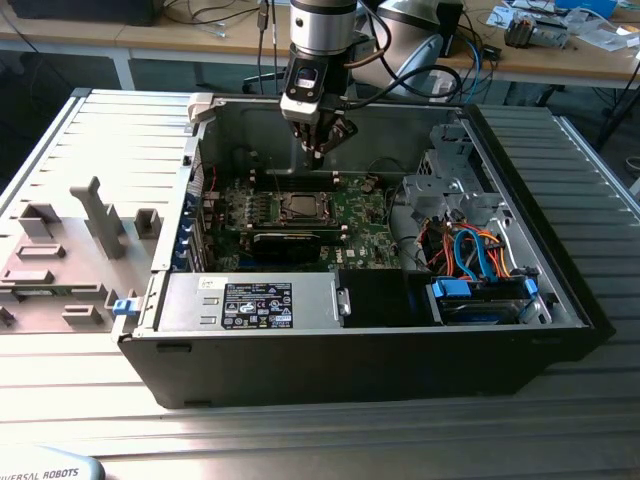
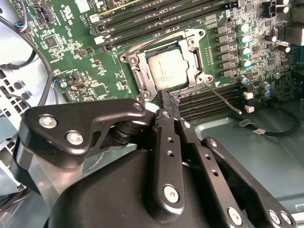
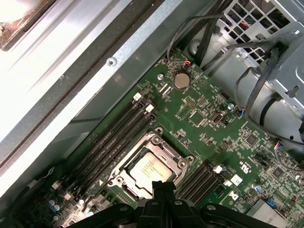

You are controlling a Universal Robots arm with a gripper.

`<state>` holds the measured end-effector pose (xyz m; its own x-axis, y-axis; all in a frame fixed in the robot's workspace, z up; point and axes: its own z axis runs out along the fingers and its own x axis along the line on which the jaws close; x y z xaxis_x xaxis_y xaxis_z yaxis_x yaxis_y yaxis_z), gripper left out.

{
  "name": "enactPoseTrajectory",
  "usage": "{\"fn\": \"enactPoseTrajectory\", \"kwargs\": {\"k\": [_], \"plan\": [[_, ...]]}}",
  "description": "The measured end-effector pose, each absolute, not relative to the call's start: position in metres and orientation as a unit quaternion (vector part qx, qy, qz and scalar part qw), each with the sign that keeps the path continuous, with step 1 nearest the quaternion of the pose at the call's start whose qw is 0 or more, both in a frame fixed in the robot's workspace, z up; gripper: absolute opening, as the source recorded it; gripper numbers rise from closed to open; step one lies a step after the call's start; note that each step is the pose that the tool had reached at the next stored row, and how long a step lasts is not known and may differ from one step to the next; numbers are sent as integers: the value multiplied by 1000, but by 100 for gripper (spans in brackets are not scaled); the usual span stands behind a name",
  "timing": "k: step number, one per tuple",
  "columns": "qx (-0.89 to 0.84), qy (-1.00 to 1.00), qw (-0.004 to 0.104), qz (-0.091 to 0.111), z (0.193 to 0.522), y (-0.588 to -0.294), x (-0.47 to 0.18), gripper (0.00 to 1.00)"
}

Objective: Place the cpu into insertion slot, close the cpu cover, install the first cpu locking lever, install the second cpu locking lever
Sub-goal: 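Install the first cpu locking lever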

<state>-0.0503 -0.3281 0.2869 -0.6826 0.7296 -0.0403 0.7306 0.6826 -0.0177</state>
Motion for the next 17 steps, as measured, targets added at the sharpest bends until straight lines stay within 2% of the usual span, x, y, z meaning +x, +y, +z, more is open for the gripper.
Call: {"fn": "enactPoseTrajectory", "kwargs": {"k": [17], "plan": [[389, 921, 15, -16, 287, -328, -50, 11]]}}
